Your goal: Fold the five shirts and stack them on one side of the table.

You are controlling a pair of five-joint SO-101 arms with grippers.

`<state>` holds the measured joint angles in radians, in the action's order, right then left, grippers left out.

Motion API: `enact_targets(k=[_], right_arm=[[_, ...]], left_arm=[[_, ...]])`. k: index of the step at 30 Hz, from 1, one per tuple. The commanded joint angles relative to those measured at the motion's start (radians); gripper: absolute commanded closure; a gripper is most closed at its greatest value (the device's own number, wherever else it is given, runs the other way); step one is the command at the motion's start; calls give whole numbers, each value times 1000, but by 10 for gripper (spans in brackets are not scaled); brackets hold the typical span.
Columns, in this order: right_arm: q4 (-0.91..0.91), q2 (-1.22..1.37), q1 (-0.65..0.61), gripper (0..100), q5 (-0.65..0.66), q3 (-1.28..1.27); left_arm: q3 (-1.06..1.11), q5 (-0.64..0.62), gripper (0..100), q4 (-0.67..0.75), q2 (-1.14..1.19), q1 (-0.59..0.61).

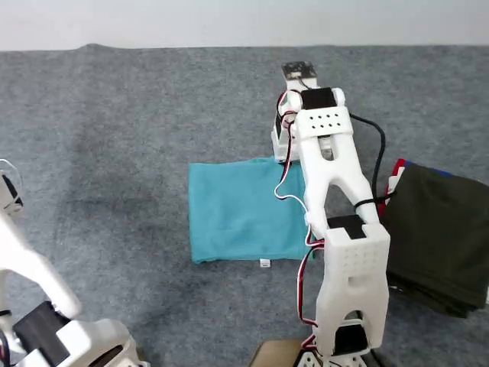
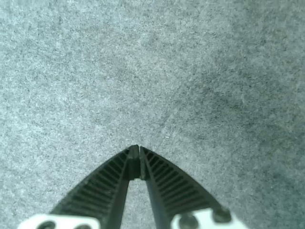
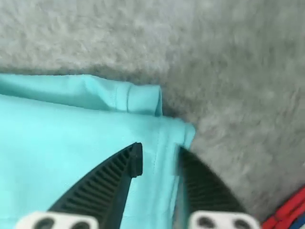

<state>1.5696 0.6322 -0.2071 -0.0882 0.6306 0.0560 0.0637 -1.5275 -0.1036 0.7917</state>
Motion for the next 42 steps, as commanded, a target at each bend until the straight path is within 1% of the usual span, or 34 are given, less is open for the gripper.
enact_targets(k=[1, 5, 12, 13, 17, 20, 28, 36, 41, 42], right_arm=[[28, 22, 10, 754, -55, 48], [16, 107, 13, 784, -55, 54], [-47, 188, 13, 793, -55, 55], [-47, 188, 12, 809, -55, 55], [-39, 171, 16, 943, -54, 75], [-38, 153, 30, 987, -54, 104], [-48, 90, 33, 990, 49, 144], [-180, 65, 31, 990, 135, 144], [-182, 108, 30, 986, 147, 143], [-162, 111, 30, 969, 147, 143]], left_arm=[[-4, 3, 995, 17, -44, 0], [-4, 3, 995, 17, -44, 0], [-4, 3, 995, 17, -44, 0], [-4, 3, 995, 17, -44, 0], [-4, 5, 995, 17, -44, 0], [-4, 5, 995, 17, -44, 0], [-4, 5, 995, 23, -44, 0], [-4, 5, 995, 23, -44, 0], [-4, 5, 995, 23, -44, 0], [-4, 5, 995, 23, -44, 0]])
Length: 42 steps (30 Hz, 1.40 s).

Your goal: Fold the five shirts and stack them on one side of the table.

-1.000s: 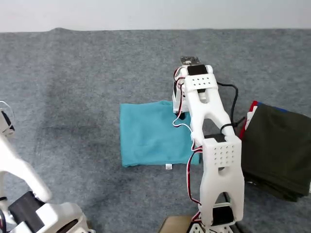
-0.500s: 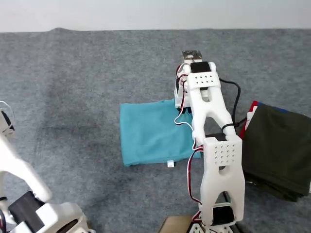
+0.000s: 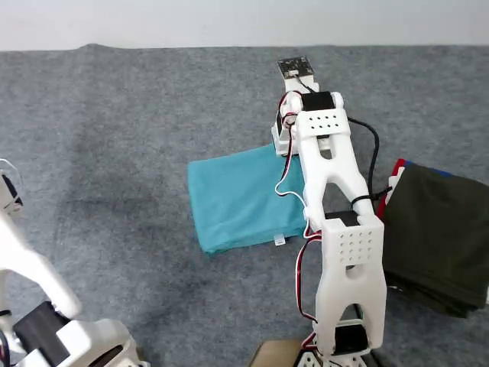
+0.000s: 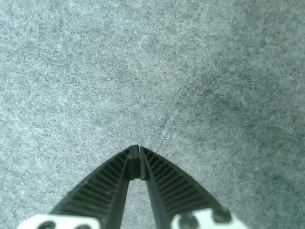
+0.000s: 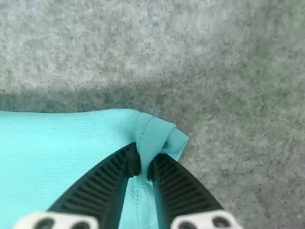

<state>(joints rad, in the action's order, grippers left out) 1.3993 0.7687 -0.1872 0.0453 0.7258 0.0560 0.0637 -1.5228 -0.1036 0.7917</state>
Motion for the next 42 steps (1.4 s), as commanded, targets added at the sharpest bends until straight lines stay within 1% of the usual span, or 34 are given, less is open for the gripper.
enact_targets(k=[1, 5, 7, 9, 11, 18, 21, 28, 32, 34, 39, 42], right_arm=[[28, -27, 12, 934, 8, 48], [110, -65, 10, 772, -38, 48], [139, -111, 8, 747, -43, 48], [170, -163, 4, 764, -29, 48], [211, -213, 1, 801, -17, 48], [401, -291, -33, 988, -17, 35], [400, -328, -30, 989, -17, -66], [395, -446, -33, 990, -18, -433], [375, -456, -30, 990, -18, -563], [325, -446, -33, 990, -18, -620], [117, -372, -65, 990, -18, -701], [77, -341, -99, 990, -17, -698]], left_arm=[[-4, 5, 995, 17, -44, 0], [-4, 5, 995, 17, -44, 0], [-4, 5, 995, 17, -44, 0], [-4, 5, 995, 17, -44, 0], [-4, 3, 995, 17, -44, 0], [-4, -2, 995, 17, -44, 0], [-4, -3, 995, 17, -44, 0], [-4, -3, 995, 15, -44, 0], [-4, -3, 995, 14, -44, 0], [-4, -3, 995, 15, -44, 0], [-4, -3, 995, 17, -44, -5], [-2, -3, 995, 17, -44, -14]])
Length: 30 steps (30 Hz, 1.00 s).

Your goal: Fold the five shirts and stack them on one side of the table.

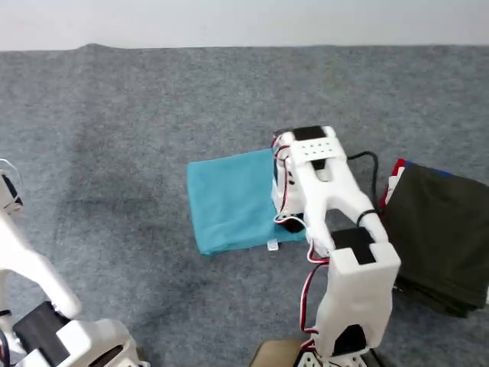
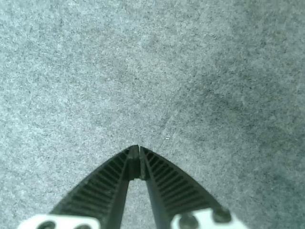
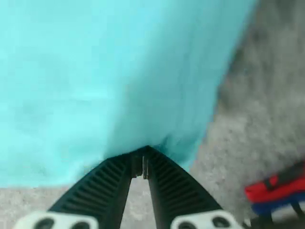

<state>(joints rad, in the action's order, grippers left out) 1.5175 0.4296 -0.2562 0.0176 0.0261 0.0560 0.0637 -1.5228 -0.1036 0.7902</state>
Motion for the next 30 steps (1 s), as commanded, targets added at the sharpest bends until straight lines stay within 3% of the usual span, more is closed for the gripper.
enact_targets(k=[1, 15, 22, 30], right_arm=[[-42, -4, -41, 990, 11, 2], [166, -363, -51, 990, 2, 0], [170, -430, -53, 990, 0, -5], [120, -423, -147, 989, -347, -5]], left_arm=[[-2, 0, 995, 17, -44, -15], [-2, 0, 995, 11, -44, -18], [-2, 0, 995, 11, -44, -18], [-2, 2, 995, -3, -44, -14]])
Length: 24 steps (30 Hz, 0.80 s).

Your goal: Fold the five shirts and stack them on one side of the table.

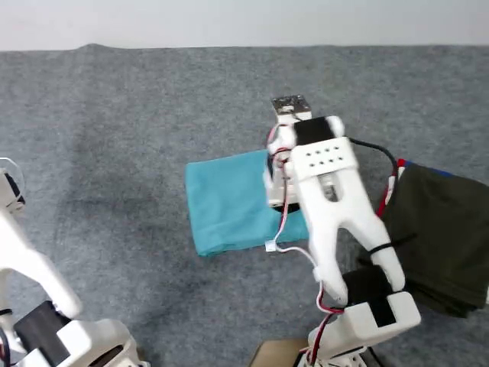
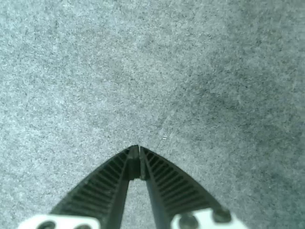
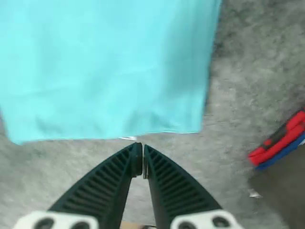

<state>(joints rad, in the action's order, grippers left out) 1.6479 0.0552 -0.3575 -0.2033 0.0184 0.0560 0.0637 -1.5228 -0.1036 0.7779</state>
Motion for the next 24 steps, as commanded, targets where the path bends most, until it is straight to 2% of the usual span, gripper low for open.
enact_targets(k=[1, 4, 8, 12, 15, 17, 24], right_arm=[[-13, -48, -56, 989, -163, 3], [-76, -24, -53, 989, -195, 3], [-189, 62, 13, 984, -103, 8], [-240, 139, 39, 845, 40, 8], [-242, 180, 39, 715, 54, 9], [-242, 208, 41, 663, 58, 9], [-346, 331, 33, 648, 60, 9]], left_arm=[[-2, 2, 995, -5, -44, -2], [-2, 2, 995, -23, -44, -2], [-2, 2, 995, -25, -44, 0], [-2, 3, 995, -25, -46, 0], [-2, 3, 995, -25, -46, 0], [-2, 3, 995, -25, -46, 0], [-2, 3, 995, -25, -44, -2]])
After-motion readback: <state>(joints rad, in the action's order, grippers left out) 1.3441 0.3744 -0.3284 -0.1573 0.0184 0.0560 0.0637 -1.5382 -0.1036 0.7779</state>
